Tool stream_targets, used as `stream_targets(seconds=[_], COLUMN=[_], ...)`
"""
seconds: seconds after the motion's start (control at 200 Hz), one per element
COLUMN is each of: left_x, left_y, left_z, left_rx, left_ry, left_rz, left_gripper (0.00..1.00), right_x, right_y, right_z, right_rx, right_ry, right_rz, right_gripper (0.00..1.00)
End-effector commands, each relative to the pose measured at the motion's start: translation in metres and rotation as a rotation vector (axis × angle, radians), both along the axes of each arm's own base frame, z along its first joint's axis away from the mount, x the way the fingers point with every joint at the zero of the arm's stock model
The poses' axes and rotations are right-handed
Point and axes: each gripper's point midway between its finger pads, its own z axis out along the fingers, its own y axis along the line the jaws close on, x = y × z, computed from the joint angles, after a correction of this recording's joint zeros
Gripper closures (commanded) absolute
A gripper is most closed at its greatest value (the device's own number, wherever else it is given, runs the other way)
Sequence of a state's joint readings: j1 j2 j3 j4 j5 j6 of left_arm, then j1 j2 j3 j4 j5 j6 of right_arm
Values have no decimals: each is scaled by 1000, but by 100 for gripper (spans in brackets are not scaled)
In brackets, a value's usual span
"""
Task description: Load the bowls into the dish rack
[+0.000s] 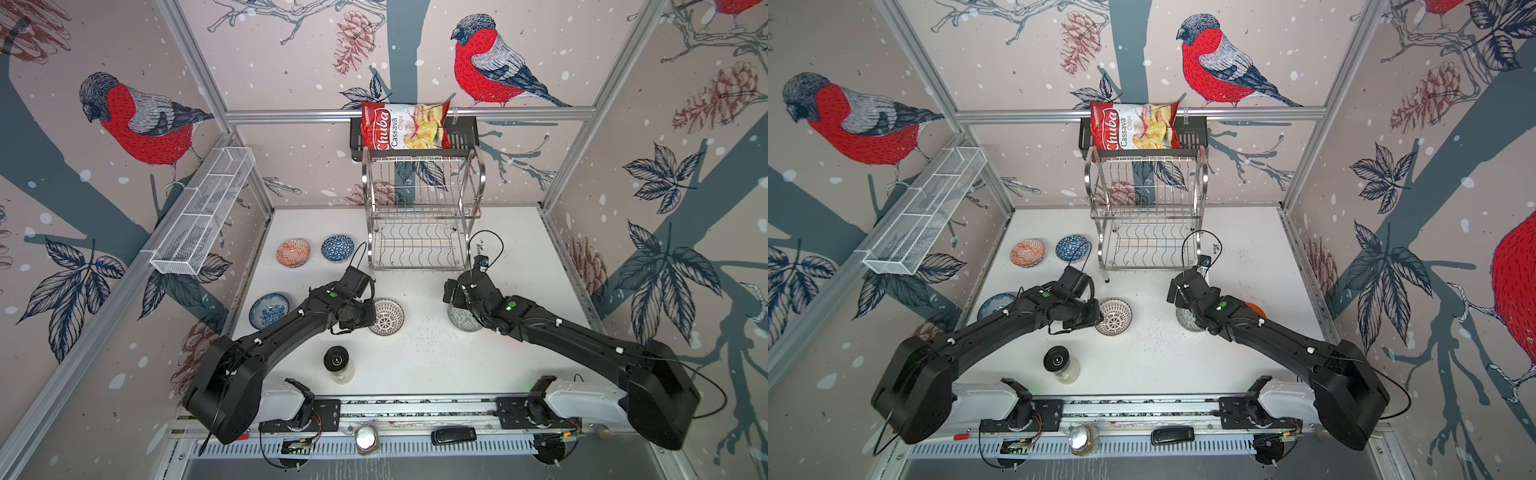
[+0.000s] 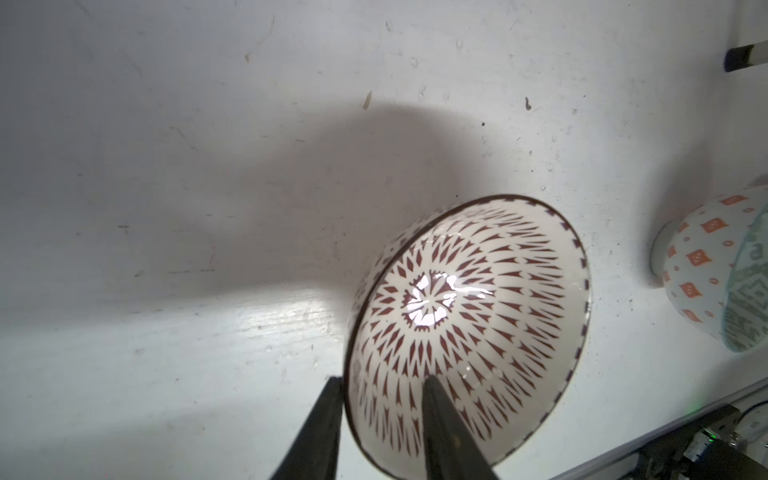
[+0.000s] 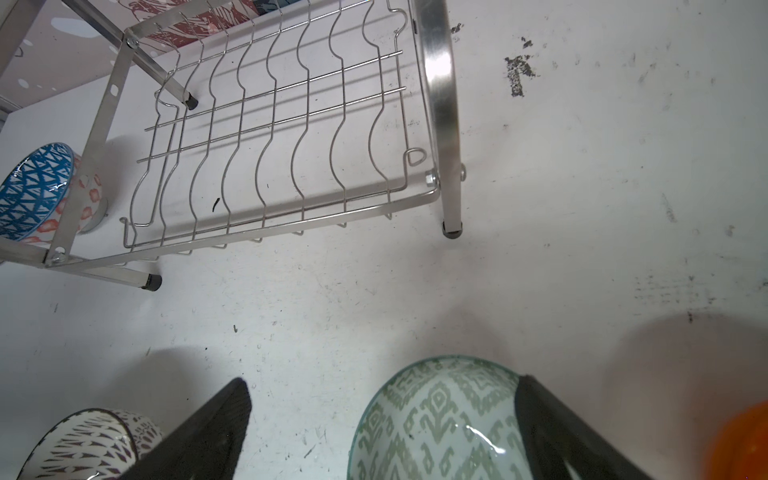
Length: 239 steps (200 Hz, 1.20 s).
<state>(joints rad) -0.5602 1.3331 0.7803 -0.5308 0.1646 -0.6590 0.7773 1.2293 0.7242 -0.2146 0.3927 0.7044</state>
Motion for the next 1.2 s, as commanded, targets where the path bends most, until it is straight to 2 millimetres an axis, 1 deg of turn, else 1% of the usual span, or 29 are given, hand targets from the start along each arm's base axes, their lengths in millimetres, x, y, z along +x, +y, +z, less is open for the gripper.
stream_targets(seconds=[0.0, 0.095, 0.235, 0.31, 0.47, 0.595, 0.745, 0.835, 0.84, 0.855, 0.94, 1.031, 1.041, 1.061, 1.141, 1.191], left_x=[5, 5, 12, 18, 28, 32, 35, 37, 37, 37, 38, 37, 42, 44, 48, 52], left_y=[-2, -4, -15, -23, -41, -60, -73, -74, -74, -74, -70, -64, -67, -67, -62, -53], left_z=[-3, -4, 3, 8, 12, 15, 12, 14, 14, 14, 17, 18, 25, 29, 35, 39], left_rx=[14, 10, -29, -56, -80, -82, -82, -84, -82, -80, -60, -35, -45, -48, -40, -28], left_ry=[-3, -3, -22, -34, -33, -41, -26, -33, -33, -36, -46, -54, -70, -79, -91, -90], left_rz=[17, 20, 48, 56, 48, 8, -9, -8, -7, -7, -9, -9, -9, -8, 8, 40], left_gripper=[71, 71, 72, 78, 82, 82, 82, 82, 82, 82, 82, 79, 78, 78, 73, 69], right_x=[4, 4, 3, 3, 3, 6, 10, 11, 12, 12, 12, 11, 10, 10, 7, 6], right_y=[-2, 0, 1, -1, -4, -2, 2, 5, 5, 6, 9, 10, 9, 10, 13, 16], right_z=[3, 4, 0, 0, 1, 2, 5, 10, 6, 3, 4, 4, 4, 3, 1, 1], right_rx=[-4, 7, 13, 10, 25, 29, 27, 38, 30, 24, 28, 16, 14, 10, -6, -14], right_ry=[-22, -26, -17, -13, -23, -22, -24, -34, -24, -16, -10, -6, -6, -3, 8, 12], right_rz=[-1, 3, 10, -1, -25, -30, -24, -20, -20, -19, -13, -26, -29, -32, -29, -34], right_gripper=[0, 0, 0, 0, 0, 0, 0, 0, 0, 0, 0, 0, 0, 0, 0, 0])
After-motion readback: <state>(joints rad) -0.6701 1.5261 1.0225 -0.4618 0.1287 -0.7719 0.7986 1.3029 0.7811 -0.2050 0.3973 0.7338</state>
